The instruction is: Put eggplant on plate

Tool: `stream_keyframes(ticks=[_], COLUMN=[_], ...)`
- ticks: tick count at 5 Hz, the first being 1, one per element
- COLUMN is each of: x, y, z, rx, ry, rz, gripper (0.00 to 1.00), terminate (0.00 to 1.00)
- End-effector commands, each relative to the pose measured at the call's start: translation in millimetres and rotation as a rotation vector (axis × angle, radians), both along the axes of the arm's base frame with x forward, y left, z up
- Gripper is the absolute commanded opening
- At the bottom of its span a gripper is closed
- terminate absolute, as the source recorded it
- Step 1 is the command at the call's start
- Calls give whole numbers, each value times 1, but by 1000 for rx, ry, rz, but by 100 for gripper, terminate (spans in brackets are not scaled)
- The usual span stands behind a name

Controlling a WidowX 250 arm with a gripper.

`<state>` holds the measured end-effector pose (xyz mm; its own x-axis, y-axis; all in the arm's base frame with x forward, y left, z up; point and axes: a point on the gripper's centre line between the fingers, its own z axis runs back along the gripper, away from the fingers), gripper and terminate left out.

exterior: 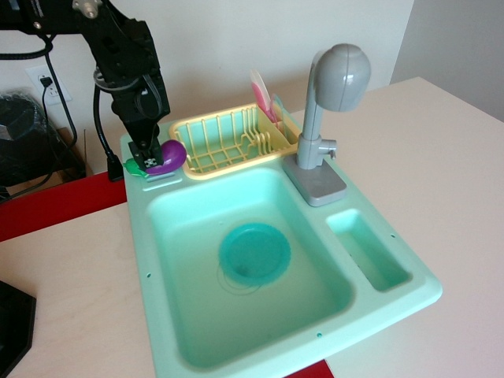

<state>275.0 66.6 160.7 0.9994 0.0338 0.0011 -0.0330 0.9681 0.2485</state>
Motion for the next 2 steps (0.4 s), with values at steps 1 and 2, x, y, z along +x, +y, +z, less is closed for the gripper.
stream_keyframes(ticks=[1, 2], x=[0, 4], y=[0, 7], z=[0, 1], rx=[0, 1], ry=[0, 1], rz=[0, 15], gripper=[100, 100], terminate=[0, 0])
